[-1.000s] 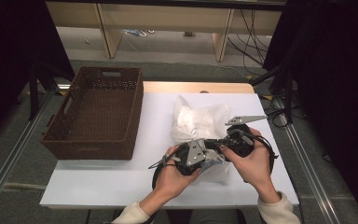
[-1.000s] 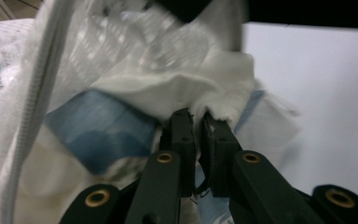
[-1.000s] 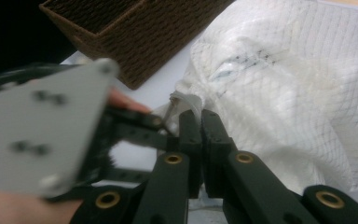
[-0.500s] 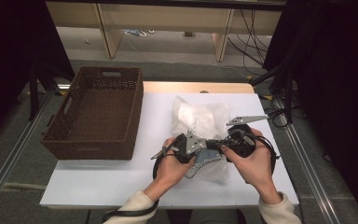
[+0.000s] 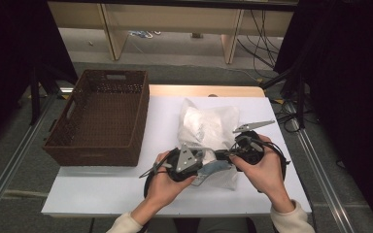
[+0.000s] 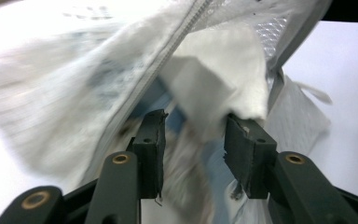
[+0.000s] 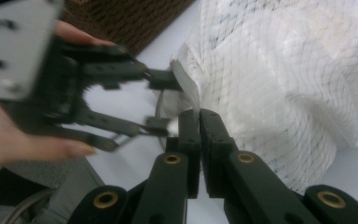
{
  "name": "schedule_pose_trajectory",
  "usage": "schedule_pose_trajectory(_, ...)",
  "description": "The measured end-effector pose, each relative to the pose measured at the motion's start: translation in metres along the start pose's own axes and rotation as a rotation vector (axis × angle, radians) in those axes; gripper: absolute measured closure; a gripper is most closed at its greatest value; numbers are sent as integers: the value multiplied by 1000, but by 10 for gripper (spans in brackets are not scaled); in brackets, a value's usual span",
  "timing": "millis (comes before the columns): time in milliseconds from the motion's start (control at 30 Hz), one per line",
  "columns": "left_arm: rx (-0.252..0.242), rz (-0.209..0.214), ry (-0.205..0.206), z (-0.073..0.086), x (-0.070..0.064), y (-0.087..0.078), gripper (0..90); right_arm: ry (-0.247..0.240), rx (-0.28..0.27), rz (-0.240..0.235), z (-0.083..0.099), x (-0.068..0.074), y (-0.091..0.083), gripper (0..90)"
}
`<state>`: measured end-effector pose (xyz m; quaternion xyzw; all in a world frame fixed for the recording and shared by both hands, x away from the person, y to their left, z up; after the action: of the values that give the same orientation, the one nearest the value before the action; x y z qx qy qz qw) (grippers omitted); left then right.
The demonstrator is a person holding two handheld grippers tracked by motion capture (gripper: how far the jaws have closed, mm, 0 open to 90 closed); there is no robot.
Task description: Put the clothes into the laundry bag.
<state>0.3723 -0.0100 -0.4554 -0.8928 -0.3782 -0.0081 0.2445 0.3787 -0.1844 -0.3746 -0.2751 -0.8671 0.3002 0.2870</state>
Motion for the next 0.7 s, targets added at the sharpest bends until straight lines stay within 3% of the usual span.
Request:
schedule_pose_trajectory(67,-9,-24,12,5,4,-11,571,7,26,3,2,2,2,883)
schedule_pose_trajectory(200,-4,-70,-26,17,14,-27,558,-15,78,-8,5,4,10,879)
schedule_pose_trajectory(267,4,-76,-40,23,18,-32,550,-30,115,-16,7,5,14,875)
schedule_pose_trajectory(367,5,-65,-75,28,19,-35,536,-45,133,-21,8,6,18,871)
schedule_pose_trajectory(400,10,-68,-70,29,18,-36,525,-45,137,-16,9,6,19,869)
schedule_pose_trajectory(500,43,-74,-76,34,22,-36,499,-36,173,-11,11,9,22,865)
schedule_pose_trajectory(533,50,-85,-97,36,24,-35,496,-49,182,-10,13,9,25,865)
schedule_pose_trajectory(567,73,-96,-80,39,28,-36,494,-46,196,-16,15,11,29,864)
schedule_pose_trajectory(600,77,-100,-104,41,29,-35,488,-54,220,-20,17,12,33,864)
schedule_pose_trajectory(667,114,-87,-94,46,33,-35,475,-50,258,-18,21,12,40,864)
schedule_pose_trajectory(700,125,-81,-110,48,33,-34,473,-70,270,-17,23,10,44,859)
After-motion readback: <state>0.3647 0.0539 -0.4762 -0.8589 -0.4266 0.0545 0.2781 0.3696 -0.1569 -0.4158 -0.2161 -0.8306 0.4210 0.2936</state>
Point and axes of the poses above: each handheld gripper's, and its own axes: y roughly forward along the jaws, z roughly out of its underside, x roughly to its left, the point moved 4 cm from there along y, roughly forward along the jaws, and after that the axes turned 5 degrees about -z, right-handed, at the moved point
